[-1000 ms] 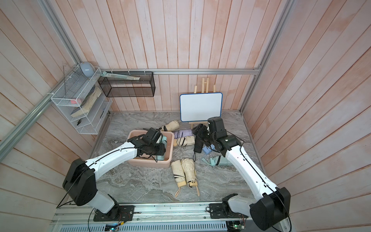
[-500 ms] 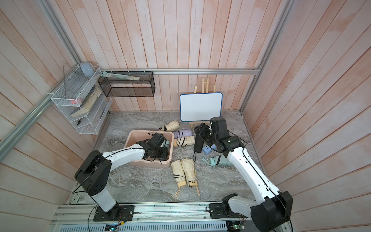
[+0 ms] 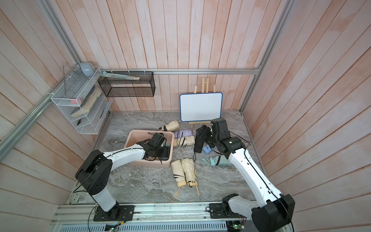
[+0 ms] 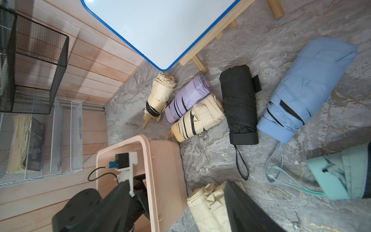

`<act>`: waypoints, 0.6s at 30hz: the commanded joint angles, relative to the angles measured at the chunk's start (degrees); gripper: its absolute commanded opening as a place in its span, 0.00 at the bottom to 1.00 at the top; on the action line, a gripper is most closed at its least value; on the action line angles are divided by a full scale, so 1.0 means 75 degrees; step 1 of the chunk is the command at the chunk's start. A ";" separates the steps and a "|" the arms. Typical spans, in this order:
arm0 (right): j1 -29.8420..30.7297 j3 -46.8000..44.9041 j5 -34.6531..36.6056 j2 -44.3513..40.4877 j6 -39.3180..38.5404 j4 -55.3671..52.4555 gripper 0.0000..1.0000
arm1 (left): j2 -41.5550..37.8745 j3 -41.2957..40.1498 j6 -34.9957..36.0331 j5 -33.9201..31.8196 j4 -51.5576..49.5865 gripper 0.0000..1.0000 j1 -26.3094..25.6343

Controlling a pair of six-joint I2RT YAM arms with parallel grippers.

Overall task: Put the umbrella into the storage box
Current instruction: Place the umbrella in the storage box.

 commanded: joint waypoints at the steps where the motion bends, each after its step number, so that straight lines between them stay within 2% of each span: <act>1: 0.0181 -0.0218 0.0322 -0.0058 -0.0726 -0.0412 0.80 | -0.0814 -0.0188 0.0071 -0.0247 0.0113 0.86 0.0001; 5: 0.0969 -0.0244 0.0873 0.0129 -0.1498 -0.1082 0.80 | -0.1695 -0.0422 0.0020 -0.0254 0.0162 0.93 -0.0004; 10: 0.2143 -0.0507 0.1478 0.0376 -0.1851 -0.1698 0.80 | -0.2552 -0.0526 -0.0233 -0.0036 0.0280 0.93 0.0035; 13: 0.2563 -0.0978 0.1361 0.0424 -0.1709 -0.1534 0.81 | -0.2956 -0.0530 -0.0517 0.0004 0.0288 0.93 0.0111; 18: 0.2773 -0.2281 0.0911 0.0070 -0.1147 -0.0661 0.82 | -0.3709 -0.0826 -0.1100 0.0128 0.0357 0.93 0.0362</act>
